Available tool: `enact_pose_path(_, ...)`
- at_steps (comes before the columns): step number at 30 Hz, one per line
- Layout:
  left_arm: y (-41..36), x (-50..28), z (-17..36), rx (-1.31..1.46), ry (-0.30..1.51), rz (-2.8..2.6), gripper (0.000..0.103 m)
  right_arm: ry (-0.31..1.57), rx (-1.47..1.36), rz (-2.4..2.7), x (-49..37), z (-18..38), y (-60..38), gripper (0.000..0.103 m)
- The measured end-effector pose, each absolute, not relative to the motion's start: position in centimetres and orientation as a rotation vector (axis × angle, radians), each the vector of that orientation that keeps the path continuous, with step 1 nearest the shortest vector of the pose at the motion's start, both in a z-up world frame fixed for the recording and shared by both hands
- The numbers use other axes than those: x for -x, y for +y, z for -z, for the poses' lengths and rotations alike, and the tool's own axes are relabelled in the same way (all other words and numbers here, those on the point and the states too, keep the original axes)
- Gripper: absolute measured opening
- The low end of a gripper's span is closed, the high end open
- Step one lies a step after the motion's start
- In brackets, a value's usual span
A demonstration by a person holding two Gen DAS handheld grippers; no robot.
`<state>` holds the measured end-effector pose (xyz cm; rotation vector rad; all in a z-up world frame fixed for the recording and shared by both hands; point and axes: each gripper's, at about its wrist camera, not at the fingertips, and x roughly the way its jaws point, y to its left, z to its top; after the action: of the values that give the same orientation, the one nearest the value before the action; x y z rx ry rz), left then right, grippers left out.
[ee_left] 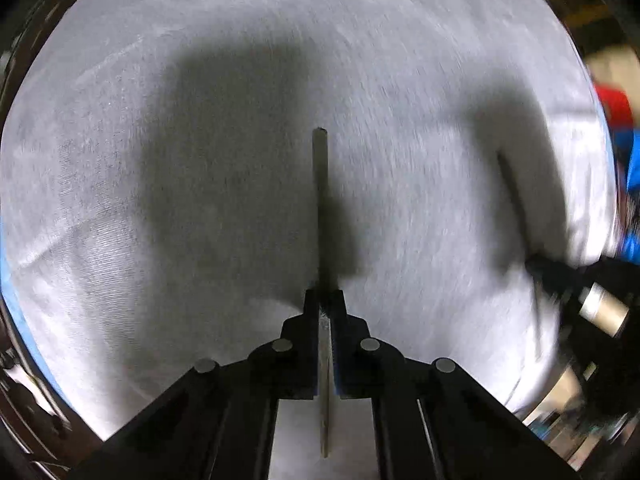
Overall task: Organize utensils
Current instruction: 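Close the left gripper on the last dark chopstick, then lift both chopsticks and carry them over the holder cup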
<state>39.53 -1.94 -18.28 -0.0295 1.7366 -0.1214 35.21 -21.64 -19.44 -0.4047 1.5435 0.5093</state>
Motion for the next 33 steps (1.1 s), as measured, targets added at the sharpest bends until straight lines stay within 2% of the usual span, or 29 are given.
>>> enact_pose_path(7, -3.0, -37.7, 18.5, -0.100, 1.761, 0.148, 0.006, 1.609, 0.434, -0.491, -36.4, 20.3, -20.6, 0.007)
enact_pose_path(14, -0.8, -36.0, 17.5, 0.079, 1.675, 0.083, 0.005, 1.551, 0.260, -0.451, -36.1, 19.7, -23.6, 0.007)
enact_pose_path(21, 4.5, -28.8, 13.9, 0.314, 1.468, 0.060, 0.005, 1.383, 0.012, -0.438, -33.1, 15.8, -29.3, 0.007)
enact_pose_path(33, 11.0, -16.6, 7.2, 0.644, 1.047, -0.056, 0.005, 1.058, -0.390, -0.399, -23.0, 9.5, -38.3, 0.007)
